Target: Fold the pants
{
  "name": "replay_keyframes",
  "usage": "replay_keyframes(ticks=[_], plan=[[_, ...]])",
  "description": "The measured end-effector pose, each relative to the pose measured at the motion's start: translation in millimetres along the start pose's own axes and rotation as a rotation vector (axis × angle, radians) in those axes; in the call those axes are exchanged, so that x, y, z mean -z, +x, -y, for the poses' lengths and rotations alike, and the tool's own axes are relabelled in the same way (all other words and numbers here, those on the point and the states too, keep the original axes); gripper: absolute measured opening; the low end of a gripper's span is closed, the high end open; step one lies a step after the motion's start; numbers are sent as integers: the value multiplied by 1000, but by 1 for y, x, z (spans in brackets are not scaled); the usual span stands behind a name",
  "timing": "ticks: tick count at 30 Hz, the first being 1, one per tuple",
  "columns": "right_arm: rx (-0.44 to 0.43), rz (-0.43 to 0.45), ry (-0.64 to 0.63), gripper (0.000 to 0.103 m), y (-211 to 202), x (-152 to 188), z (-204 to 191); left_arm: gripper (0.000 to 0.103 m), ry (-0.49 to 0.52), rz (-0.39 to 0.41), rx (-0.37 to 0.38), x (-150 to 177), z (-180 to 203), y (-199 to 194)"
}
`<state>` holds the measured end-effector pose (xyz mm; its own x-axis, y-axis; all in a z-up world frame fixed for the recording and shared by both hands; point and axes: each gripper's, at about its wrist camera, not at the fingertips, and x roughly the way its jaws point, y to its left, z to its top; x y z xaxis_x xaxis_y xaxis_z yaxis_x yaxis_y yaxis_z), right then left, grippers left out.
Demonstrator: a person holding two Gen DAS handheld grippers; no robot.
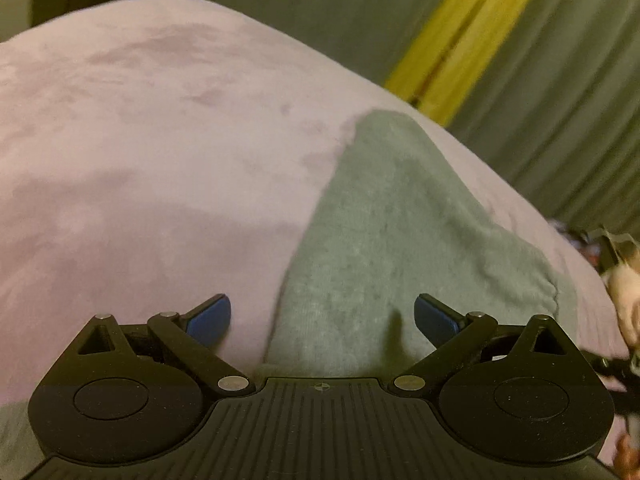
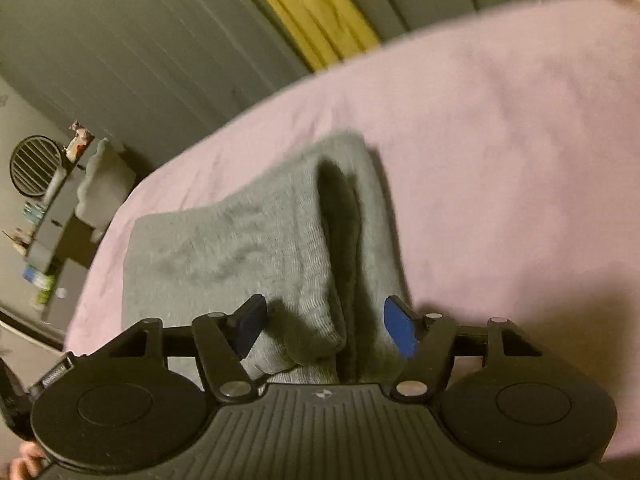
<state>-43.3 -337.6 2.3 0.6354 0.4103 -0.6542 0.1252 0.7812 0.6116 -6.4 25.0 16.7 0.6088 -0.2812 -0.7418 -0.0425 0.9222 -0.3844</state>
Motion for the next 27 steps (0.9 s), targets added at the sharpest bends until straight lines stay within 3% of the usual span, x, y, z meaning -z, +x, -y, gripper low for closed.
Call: replay_keyframes(ticks=[4, 7, 9, 14, 16, 19, 21, 27], plan=[[-39, -44, -46, 91, 22, -18, 2, 101, 19, -81, 75, -16, -1, 24], [-21, -92, -122, 97, 40, -28, 4, 101, 8, -132, 82, -27, -6, 47], [-60, -141, -97, 99, 52, -30, 11, 101, 31, -151, 100, -35, -6, 58], [-109, -143, -148, 98, 66, -29, 1, 101, 91, -153, 180, -49, 4, 76], [-94, -129, -193, 78, 71, -28, -6, 101, 146, -150, 178, -49, 13, 84], [-119, -133, -171, 72, 75, -29, -4, 95, 240, -121, 159, -50, 28, 92], [-142, -143, -137, 72, 77, -32, 4, 93, 250, -118, 164, -53, 31, 97], [-196, -160, -83, 88, 91, -38, 8, 89, 226, -95, 180, -52, 29, 95]])
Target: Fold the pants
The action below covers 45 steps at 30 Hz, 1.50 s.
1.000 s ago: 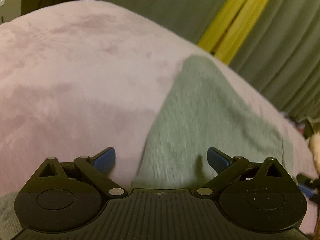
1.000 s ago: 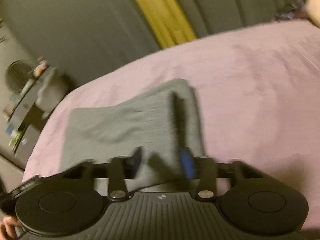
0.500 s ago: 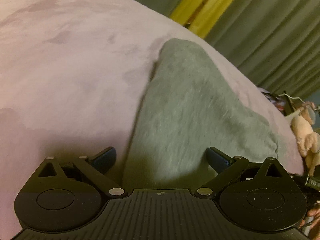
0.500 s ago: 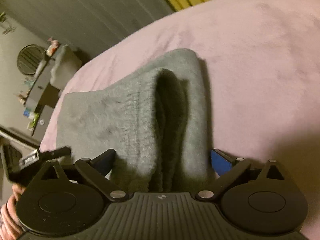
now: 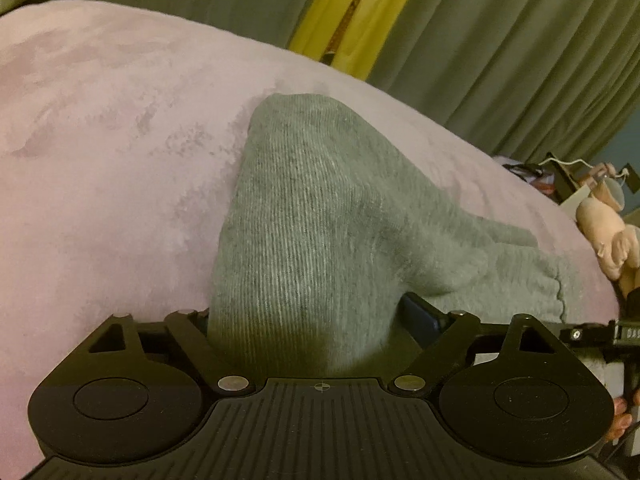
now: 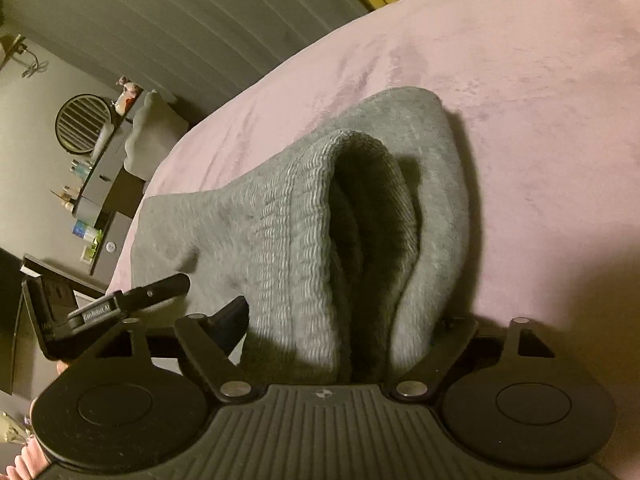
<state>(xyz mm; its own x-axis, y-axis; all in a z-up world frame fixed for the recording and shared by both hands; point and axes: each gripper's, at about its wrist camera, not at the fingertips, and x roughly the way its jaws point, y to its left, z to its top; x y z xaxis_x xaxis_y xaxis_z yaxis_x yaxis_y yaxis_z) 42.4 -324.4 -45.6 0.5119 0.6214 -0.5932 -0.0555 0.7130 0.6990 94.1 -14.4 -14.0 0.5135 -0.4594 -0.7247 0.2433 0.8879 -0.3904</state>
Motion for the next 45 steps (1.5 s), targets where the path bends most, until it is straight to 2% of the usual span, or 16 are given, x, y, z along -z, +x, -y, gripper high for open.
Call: replay_keyframes(ticks=[7, 11, 17, 19, 22, 28, 32, 33, 34, 35, 37, 39, 41, 42, 44, 45], plan=[[8, 16, -61, 88, 0, 6, -8, 89, 15, 19, -32, 6, 4, -1], [78, 46, -91, 73, -2, 10, -15, 89, 23, 34, -59, 8, 8, 0], [124, 90, -87, 62, -9, 16, -29, 63, 38, 95, -97, 14, 20, -13], [128, 111, -92, 58, -14, 16, -36, 47, 18, 112, -98, 12, 21, -19], [123, 143, -119, 56, -23, 16, -49, 41, -19, 125, -92, 9, 20, -27], [85, 193, -165, 55, -41, 4, -74, 36, -63, 156, -68, -1, 20, -40], [87, 235, -183, 55, -48, -17, -80, 37, -71, 232, -50, -24, 24, -49], [90, 242, -181, 55, -49, -23, -80, 45, -79, 237, -54, -30, 25, -49], [95, 241, -177, 60, -49, -30, -79, 62, -89, 238, -91, -36, 25, -49], [128, 225, -167, 62, -47, -38, -77, 69, -100, 252, -171, -39, 26, -49], [272, 212, -171, 72, -43, -48, -77, 74, -79, 297, -369, -38, 29, -52], [463, 252, -219, 74, -42, -41, -79, 75, 5, 279, -427, -29, 33, -54], [611, 326, -354, 74, -42, -24, -90, 77, 48, 275, -435, -14, 39, -57], [649, 369, -413, 74, -43, -13, -98, 79, 51, 284, -419, -7, 42, -58], [571, 433, -461, 68, -48, 7, -108, 82, 36, 294, -341, 11, 48, -58], [497, 429, -468, 55, -47, 16, -112, 84, 38, 285, -302, 17, 52, -55]])
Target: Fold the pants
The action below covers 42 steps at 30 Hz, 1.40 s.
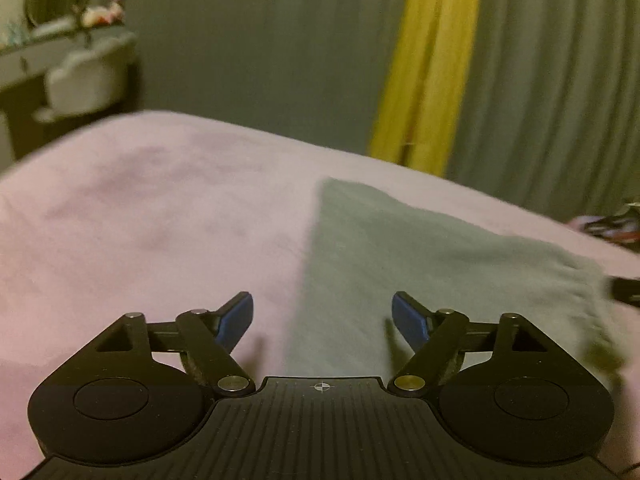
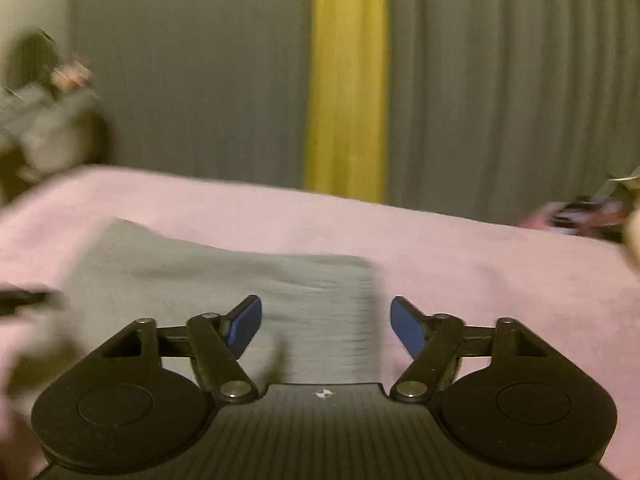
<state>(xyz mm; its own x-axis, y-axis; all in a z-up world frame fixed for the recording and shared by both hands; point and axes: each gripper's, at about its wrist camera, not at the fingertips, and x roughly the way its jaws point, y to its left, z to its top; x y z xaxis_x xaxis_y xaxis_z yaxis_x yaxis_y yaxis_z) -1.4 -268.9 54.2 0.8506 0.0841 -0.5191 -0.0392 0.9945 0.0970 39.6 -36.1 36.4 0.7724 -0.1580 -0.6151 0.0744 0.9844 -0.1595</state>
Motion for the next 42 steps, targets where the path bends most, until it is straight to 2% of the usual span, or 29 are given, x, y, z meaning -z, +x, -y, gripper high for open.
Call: replay_keyframes(ticks=[1, 2, 5, 7, 8, 10, 12, 13, 14, 15, 16, 21, 26, 30, 32, 35, 36, 37, 39, 42], plan=[[-70, -7, 2, 45, -2, 5, -7, 85, 13, -35, 37, 5, 5, 3], [-117, -26, 4, 43, -2, 12, -13, 85, 37, -69, 37, 9, 8, 8], [-145, -150, 40, 28, 14, 39, -18, 84, 136, -171, -56, 18, 12, 23], [-141, -216, 109, 2, 22, 59, -4, 84, 10, -237, -11, 20, -7, 26], [-139, -206, 144, 0, 17, 64, 5, 84, -66, -255, 5, 19, -18, 23], [-157, -204, 252, 0, 5, 61, 22, 82, -138, -247, 2, 18, -30, 13], [-187, -188, 411, 0, -9, 65, 41, 82, -169, -224, -28, 22, -35, -1], [-192, -189, 482, 2, -14, 69, 51, 81, -175, -213, -37, 24, -34, -8], [-198, -194, 536, 9, -17, 74, 58, 81, -177, -208, -39, 27, -34, -13], [-163, -210, 566, 11, -20, 79, 63, 81, -177, -203, -35, 30, -31, -20], [-163, -209, 578, 11, -20, 84, 65, 82, -178, -195, -30, 35, -27, -26], [-246, -222, 819, 20, -16, 99, 72, 86, -231, -209, 16, 43, -18, -37], [-254, -196, 908, 28, -17, 98, 77, 88, -251, -178, 7, 44, -24, -35], [-260, -190, 935, 49, -5, 88, 76, 90, -294, -176, 11, 46, -33, -27], [-234, -181, 902, 53, -3, 81, 68, 91, -308, -167, 14, 46, -36, -25], [-196, -181, 883, 47, 4, 79, 62, 92, -330, -164, 11, 46, -40, -22], [-176, -187, 884, 24, 6, 79, 61, 91, -342, -161, 10, 46, -41, -21], [-145, -196, 876, 20, 6, 78, 61, 90, -353, -156, 6, 46, -43, -23], [-157, -167, 879, 19, -1, 78, 63, 89, -375, -133, -7, 46, -46, -26], [-175, -76, 839, 18, -28, 76, 60, 89, -409, -120, -21, 46, -52, -27]])
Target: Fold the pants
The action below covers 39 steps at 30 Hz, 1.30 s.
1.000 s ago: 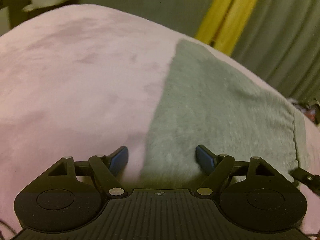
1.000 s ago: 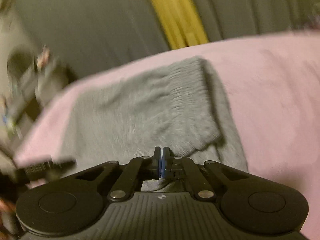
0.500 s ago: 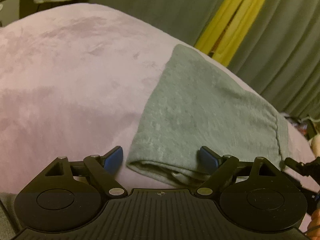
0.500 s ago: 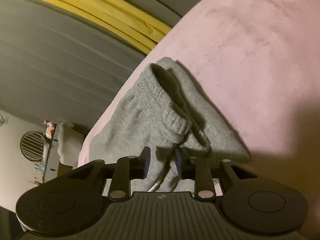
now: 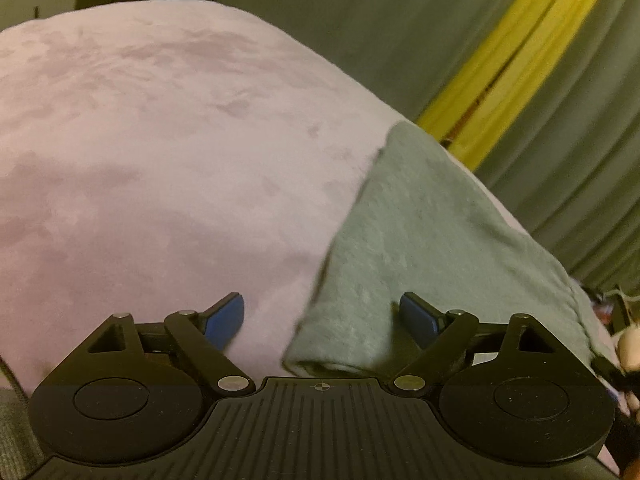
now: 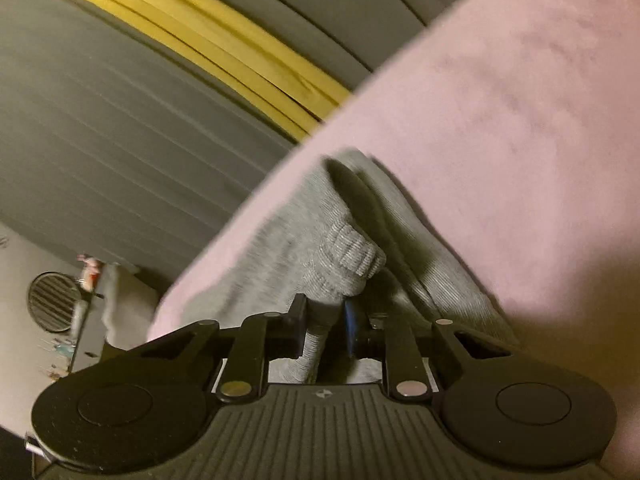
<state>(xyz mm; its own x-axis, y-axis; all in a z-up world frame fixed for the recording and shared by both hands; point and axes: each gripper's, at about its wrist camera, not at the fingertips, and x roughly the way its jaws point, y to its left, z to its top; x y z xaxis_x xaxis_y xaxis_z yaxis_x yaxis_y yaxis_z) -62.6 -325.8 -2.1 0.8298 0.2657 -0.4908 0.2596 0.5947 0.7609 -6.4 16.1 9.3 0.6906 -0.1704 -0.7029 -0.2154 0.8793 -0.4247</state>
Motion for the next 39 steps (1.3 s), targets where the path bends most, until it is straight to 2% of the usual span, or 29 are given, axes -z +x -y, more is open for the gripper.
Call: replay_keyframes(ticks=[3, 5, 6, 7, 8, 9, 11, 13, 14, 17, 18, 19, 20, 21, 22, 23, 25, 28, 30, 32, 34, 38, 39], plan=[[55, 7, -2, 21, -9, 9, 5, 89, -13, -22, 1, -2, -3, 4], [131, -36, -19, 28, 2, 14, 14, 89, -3, -23, -11, -1, -2, 7], [124, -31, 2, 33, 1, 16, 18, 89, 4, -21, -16, -1, -1, 7], [115, -26, 25, 53, -1, 15, 19, 89, 10, -18, -20, 0, 0, 5], [155, -28, 25, 62, -3, 13, 17, 89, 14, -15, -20, 1, 0, 5], [190, -16, 11, 66, -4, 12, 15, 89, 14, -14, -17, 1, 0, 3], [188, -10, -1, 65, -5, 11, 17, 89, 13, -16, -16, 2, 0, 4], [134, -40, 53, 55, -1, 8, 23, 89, 25, -16, -25, 4, 2, 5], [101, -41, 76, 54, 2, 7, 25, 89, 38, -14, -30, 4, 4, 5], [97, -88, 97, 65, 23, 6, 29, 90, 62, -7, -35, 5, 7, 5], [72, -93, 130, 71, 29, 5, 32, 90, 61, -7, -36, 6, 8, 4], [47, -91, 171, 73, 32, 5, 35, 90, 56, -7, -36, 6, 7, 4], [33, -88, 201, 71, 33, 3, 35, 90, 51, -7, -35, 7, 7, 3], [26, -91, 222, 46, 35, 1, 35, 89, 48, -5, -34, 7, 7, 2], [24, -100, 226, 41, 38, -1, 34, 89, 47, 0, -31, 7, 6, 0], [31, -98, 215, 39, 36, -2, 30, 89, 48, 5, -30, 7, 7, -2], [25, -56, 115, 37, 25, -1, 11, 89, 48, 14, -25, 8, 7, -9], [4, 3, 3, 37, 5, 4, -12, 87, 45, -15, 48, 10, 10, -17], [23, 14, -40, 37, 3, 5, -17, 83, 47, -66, 98, 13, 14, -18], [24, -6, 2, 38, 4, 2, -13, 82, 54, -110, 144, 20, 19, -18], [17, -12, 29, 38, 5, 0, -11, 72, 96, -154, 177, 24, 26, -15], [13, -11, 24, 38, 5, -1, -16, 72, 95, -185, 286, 26, 32, -10], [10, -11, 24, 38, 5, 0, -15, 75, 83, -185, 303, 27, 32, -8]])
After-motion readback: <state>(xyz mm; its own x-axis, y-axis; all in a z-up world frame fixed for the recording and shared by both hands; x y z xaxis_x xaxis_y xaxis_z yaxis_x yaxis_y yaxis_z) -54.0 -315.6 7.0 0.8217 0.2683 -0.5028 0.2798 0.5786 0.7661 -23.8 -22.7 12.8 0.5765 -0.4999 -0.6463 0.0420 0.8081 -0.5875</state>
